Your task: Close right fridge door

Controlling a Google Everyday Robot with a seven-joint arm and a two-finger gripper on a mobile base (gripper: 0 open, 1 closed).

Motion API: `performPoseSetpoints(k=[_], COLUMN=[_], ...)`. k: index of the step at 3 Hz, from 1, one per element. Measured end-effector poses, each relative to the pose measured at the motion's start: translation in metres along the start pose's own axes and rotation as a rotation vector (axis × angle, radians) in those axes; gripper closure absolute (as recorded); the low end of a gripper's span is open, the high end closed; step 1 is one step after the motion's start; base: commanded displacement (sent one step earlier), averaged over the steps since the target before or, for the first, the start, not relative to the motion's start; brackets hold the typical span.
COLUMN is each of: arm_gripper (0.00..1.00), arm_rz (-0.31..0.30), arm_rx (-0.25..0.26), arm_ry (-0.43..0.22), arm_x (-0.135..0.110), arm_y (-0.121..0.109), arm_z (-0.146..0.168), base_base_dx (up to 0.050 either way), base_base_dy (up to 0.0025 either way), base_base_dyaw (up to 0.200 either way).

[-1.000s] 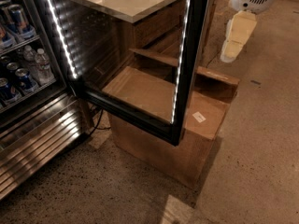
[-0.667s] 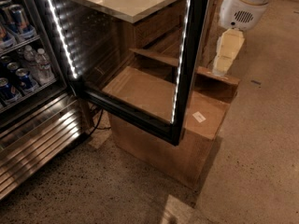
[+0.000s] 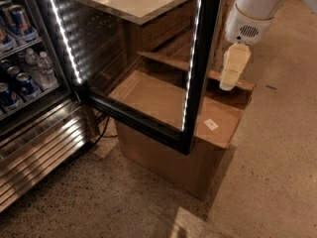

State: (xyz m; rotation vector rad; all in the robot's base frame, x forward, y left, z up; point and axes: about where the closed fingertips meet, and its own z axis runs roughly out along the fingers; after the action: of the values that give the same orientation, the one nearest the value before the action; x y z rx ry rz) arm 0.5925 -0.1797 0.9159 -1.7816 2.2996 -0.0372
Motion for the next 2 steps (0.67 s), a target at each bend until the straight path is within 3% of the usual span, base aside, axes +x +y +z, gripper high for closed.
performPoseSetpoints(k=[2], arm_gripper=[0.42], arm_rz=[0.0], arm_rx=[0.0], arm_ry=[0.0], arm_x=[0.0], arm_y=[0.0], arm_z=[0.0], base_base_dx=[0.0], base_base_dy=[0.0], base_base_dyaw=[0.0])
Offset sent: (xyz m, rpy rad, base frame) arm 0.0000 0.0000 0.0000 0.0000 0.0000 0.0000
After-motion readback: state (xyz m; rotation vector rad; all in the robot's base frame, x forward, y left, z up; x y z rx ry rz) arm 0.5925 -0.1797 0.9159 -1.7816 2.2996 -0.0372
